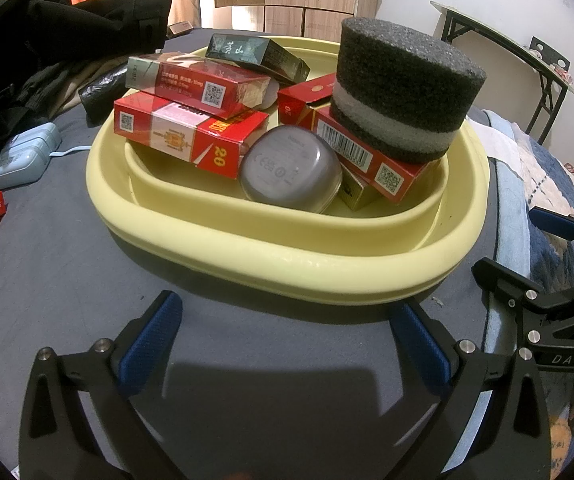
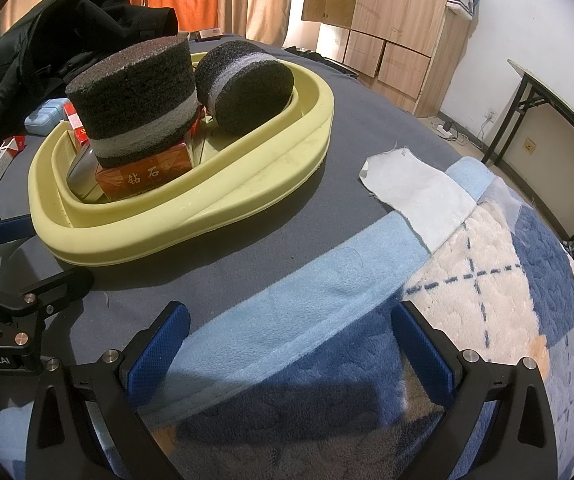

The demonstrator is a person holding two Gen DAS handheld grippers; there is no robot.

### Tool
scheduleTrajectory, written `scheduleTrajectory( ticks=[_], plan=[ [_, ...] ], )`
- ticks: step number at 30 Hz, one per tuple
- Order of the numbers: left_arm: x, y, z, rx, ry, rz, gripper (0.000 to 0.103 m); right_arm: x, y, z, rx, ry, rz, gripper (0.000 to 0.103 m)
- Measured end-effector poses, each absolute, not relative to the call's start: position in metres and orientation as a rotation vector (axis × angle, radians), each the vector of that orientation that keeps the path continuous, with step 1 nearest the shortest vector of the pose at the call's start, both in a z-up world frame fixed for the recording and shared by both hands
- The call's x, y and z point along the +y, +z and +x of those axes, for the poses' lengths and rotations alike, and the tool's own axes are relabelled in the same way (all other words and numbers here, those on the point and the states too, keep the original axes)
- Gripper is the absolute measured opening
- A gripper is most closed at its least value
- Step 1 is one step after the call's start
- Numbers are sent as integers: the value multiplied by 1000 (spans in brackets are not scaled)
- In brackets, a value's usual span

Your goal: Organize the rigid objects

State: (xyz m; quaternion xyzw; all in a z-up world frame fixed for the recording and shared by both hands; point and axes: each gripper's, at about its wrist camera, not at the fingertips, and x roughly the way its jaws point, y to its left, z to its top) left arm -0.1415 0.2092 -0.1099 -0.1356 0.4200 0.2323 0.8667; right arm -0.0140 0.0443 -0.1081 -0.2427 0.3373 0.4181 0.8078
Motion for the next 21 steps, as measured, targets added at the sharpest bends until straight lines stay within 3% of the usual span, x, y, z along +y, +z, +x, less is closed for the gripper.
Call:
scheduleTrajectory(
  ticks=[21],
  plan=[
    [209, -110, -141, 880, 486, -283, 103, 44, -108, -14, 721, 894, -519, 103]
  ],
)
